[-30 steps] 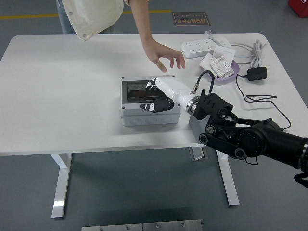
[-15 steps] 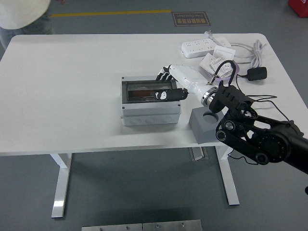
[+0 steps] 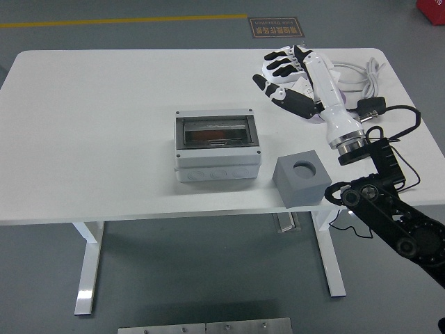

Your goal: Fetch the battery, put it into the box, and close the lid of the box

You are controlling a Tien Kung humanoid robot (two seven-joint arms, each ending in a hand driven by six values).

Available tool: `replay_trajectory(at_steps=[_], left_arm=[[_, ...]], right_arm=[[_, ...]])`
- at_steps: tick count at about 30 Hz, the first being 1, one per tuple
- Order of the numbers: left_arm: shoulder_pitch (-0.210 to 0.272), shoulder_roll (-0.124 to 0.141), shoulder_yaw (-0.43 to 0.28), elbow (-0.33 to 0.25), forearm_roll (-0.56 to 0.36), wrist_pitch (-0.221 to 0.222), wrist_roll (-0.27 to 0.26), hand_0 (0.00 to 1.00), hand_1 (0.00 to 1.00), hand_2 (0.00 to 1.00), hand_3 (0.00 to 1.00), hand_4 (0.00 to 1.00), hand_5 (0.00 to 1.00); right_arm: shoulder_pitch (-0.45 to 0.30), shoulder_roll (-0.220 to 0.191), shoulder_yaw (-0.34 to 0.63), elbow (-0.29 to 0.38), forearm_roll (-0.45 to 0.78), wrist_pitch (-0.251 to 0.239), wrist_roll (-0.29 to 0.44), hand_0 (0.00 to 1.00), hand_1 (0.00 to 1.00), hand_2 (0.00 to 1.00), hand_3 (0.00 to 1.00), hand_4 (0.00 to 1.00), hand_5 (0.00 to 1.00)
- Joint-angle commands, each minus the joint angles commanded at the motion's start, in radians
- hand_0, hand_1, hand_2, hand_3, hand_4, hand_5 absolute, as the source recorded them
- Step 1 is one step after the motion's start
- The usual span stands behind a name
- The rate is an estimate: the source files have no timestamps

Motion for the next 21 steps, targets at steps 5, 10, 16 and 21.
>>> replay_trajectory(at_steps=[5, 10, 16, 21], left_arm=[[0.007, 0.005, -0.009, 0.000, 0.007, -0.003, 0.003, 0.696, 0.797, 0.748, 0.759, 0.890, 0.392], [0.014, 0.010, -0.012, 0.000, 0.014, -0.006, 0.005, 0.696, 0.797, 0.748, 0.759, 0.890, 0.392], [0.030, 0.014, -0.017, 0.000, 0.018, -0.007, 0.005, 0.696, 0.796, 0.748, 0.758, 0.890, 0.392], [0.042, 0.018, -0.029, 0.000, 0.031, -0.008, 0.009, 0.696, 0.797, 0.748, 0.762, 0.891, 0.393]], right_arm=[[-0.051, -0.005, 0.052, -0.004, 0.198, 0.080, 0.115, 0.499, 0.464, 0.496, 0.566, 0.897, 0.624], [-0.083, -0.005, 0.051, -0.009, 0.377, 0.117, 0.146, 0.499, 0.464, 0.496, 0.566, 0.897, 0.624], [-0.117, -0.014, 0.046, 0.001, 0.535, 0.129, 0.132, 0.510, 0.513, 0.524, 0.612, 0.998, 0.875], [-0.119, -0.027, 0.054, 0.050, 0.567, 0.128, 0.110, 0.513, 0.517, 0.529, 0.601, 0.998, 0.917]])
